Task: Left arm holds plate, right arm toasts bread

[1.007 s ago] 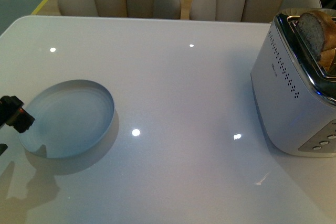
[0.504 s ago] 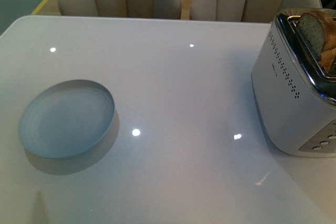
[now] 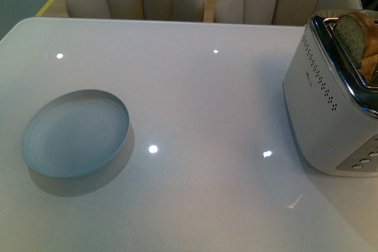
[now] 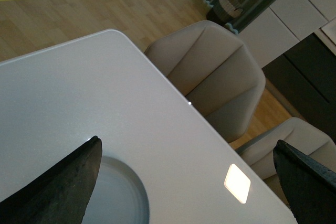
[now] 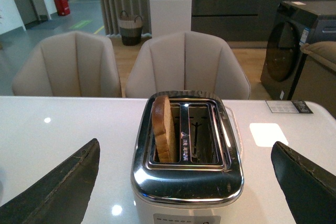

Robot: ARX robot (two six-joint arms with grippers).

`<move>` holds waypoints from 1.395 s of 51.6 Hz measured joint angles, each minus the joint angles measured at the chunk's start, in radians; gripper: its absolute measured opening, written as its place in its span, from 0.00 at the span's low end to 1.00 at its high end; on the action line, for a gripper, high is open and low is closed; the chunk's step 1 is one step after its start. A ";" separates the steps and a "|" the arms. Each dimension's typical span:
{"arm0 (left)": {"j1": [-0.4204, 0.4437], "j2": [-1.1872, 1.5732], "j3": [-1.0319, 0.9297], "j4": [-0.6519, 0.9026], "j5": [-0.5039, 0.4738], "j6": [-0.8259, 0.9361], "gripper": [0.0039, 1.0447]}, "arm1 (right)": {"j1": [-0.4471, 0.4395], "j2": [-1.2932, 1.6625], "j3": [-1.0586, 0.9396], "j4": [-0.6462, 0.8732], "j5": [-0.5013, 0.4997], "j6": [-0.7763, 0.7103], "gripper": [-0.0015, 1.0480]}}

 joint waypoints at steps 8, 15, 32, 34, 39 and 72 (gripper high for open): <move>-0.071 -0.050 0.000 -0.043 -0.086 -0.049 0.93 | 0.000 0.000 0.000 0.000 0.000 0.000 0.91; -0.074 -0.108 0.000 -0.077 -0.107 -0.061 0.93 | 0.000 0.000 0.000 0.000 0.000 0.000 0.91; -0.067 -0.136 0.000 -0.088 -0.115 -0.078 0.93 | 0.000 0.000 0.000 0.000 0.000 0.000 0.91; -0.067 -0.136 0.000 -0.088 -0.115 -0.079 0.93 | 0.000 0.000 0.000 0.000 0.000 0.000 0.91; -0.067 -0.136 0.000 -0.088 -0.114 -0.079 0.93 | 0.000 0.000 0.000 0.000 0.000 0.000 0.91; 0.088 -0.325 -0.303 0.274 0.311 0.731 0.25 | 0.000 0.000 0.000 0.000 0.000 0.000 0.91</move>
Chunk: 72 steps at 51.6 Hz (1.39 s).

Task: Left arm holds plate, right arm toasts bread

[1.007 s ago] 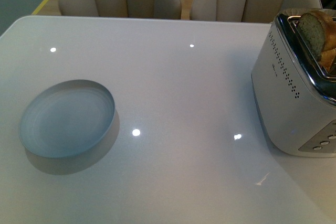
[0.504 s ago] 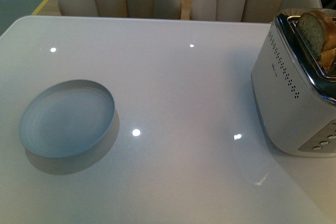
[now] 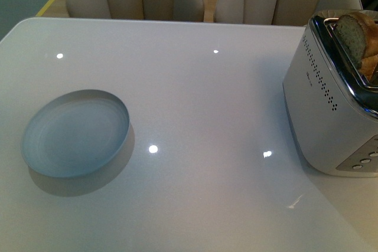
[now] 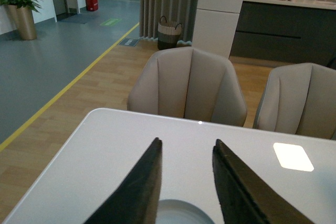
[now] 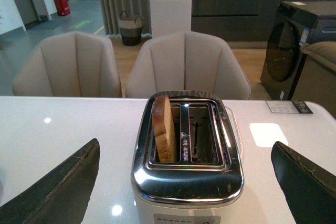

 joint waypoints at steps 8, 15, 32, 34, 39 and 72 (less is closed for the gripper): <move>0.034 -0.084 -0.057 -0.022 0.034 0.029 0.03 | 0.000 0.000 0.000 0.000 0.000 0.000 0.91; 0.095 -0.153 -0.095 -0.056 0.117 0.035 0.03 | 0.000 0.000 0.000 0.000 0.000 0.000 0.91; 0.139 -0.355 -0.162 -0.188 0.137 0.038 0.03 | 0.000 0.000 0.000 0.000 0.000 0.000 0.91; 0.139 -0.367 -0.164 -0.196 0.137 0.039 0.03 | 0.000 0.000 0.000 0.000 0.000 0.000 0.91; 0.139 -0.390 -0.195 -0.181 0.138 0.039 0.03 | 0.000 0.000 0.000 0.000 0.000 0.000 0.91; 0.139 -0.617 -0.195 -0.400 0.137 0.039 0.03 | 0.000 0.000 0.000 0.000 0.000 0.000 0.91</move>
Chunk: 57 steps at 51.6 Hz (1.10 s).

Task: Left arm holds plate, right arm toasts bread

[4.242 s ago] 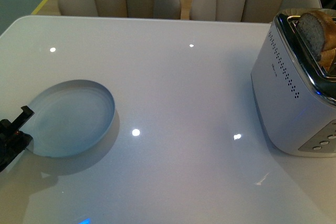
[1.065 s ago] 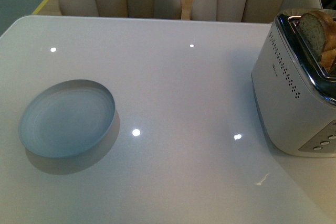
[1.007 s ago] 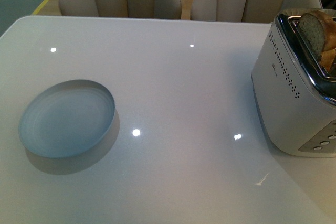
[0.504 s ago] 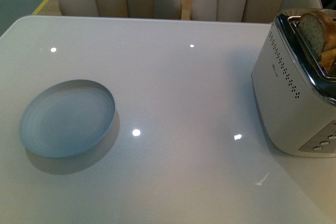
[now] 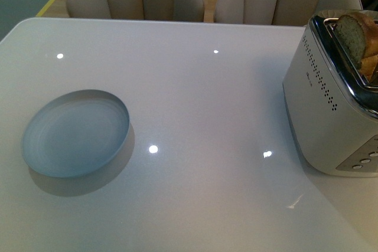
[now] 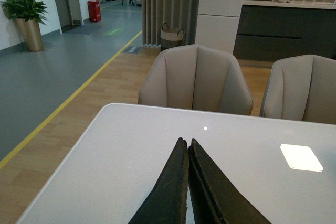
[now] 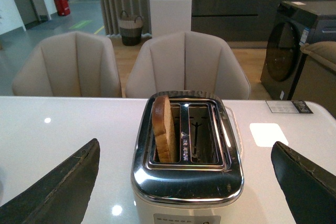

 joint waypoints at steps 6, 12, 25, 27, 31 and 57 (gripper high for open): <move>0.000 -0.064 0.000 -0.079 0.000 0.000 0.03 | 0.000 0.000 0.000 0.000 0.000 0.000 0.91; 0.000 -0.185 0.000 -0.195 0.000 0.000 0.03 | 0.000 0.000 0.000 0.000 0.000 0.000 0.91; 0.000 -0.194 0.000 -0.201 0.000 0.000 0.03 | 0.000 0.000 0.000 0.000 0.000 0.000 0.91; 0.000 -0.194 0.000 -0.201 0.000 0.000 0.03 | 0.000 0.000 0.000 0.000 0.000 0.000 0.91; 0.000 -0.194 0.000 -0.201 0.000 0.000 0.03 | 0.000 0.000 0.000 0.000 0.000 0.000 0.91; 0.000 -0.194 0.000 -0.201 0.000 0.000 0.85 | 0.000 0.000 0.000 0.000 0.000 0.000 0.91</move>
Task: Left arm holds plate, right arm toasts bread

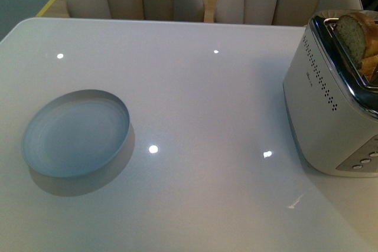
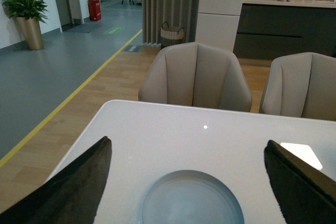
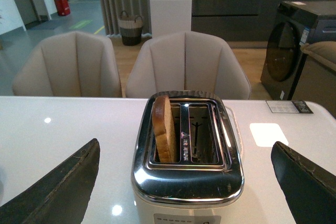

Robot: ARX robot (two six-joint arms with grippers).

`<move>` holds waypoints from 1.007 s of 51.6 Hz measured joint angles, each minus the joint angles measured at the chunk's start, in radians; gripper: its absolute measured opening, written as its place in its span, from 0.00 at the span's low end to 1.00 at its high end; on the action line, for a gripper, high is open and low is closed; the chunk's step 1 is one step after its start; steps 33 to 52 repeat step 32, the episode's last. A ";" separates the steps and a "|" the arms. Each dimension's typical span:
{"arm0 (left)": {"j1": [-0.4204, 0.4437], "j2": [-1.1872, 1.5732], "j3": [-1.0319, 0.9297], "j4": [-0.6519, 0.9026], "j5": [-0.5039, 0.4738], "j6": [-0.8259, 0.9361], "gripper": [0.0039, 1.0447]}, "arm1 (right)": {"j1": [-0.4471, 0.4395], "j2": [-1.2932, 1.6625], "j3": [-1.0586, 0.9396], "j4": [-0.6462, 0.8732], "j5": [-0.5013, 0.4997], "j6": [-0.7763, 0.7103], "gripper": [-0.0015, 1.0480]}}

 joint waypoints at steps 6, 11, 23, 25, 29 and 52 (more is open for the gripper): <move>0.000 0.000 0.000 0.000 0.000 0.002 0.93 | 0.000 0.000 0.000 0.000 0.000 0.000 0.91; 0.000 0.000 0.000 0.000 0.000 0.002 0.93 | 0.000 0.000 0.000 0.000 0.000 0.000 0.91; 0.000 0.000 0.000 0.000 0.000 0.002 0.93 | 0.000 0.000 0.000 0.000 0.000 0.000 0.91; 0.000 0.000 0.000 0.000 0.000 0.002 0.93 | 0.000 0.000 0.000 0.000 0.000 0.000 0.91; 0.000 0.000 0.000 0.000 0.000 0.002 0.93 | 0.000 0.000 0.000 0.000 0.000 0.000 0.91; 0.000 0.000 0.000 0.000 0.000 0.002 0.93 | 0.000 0.000 0.000 0.000 0.000 0.000 0.91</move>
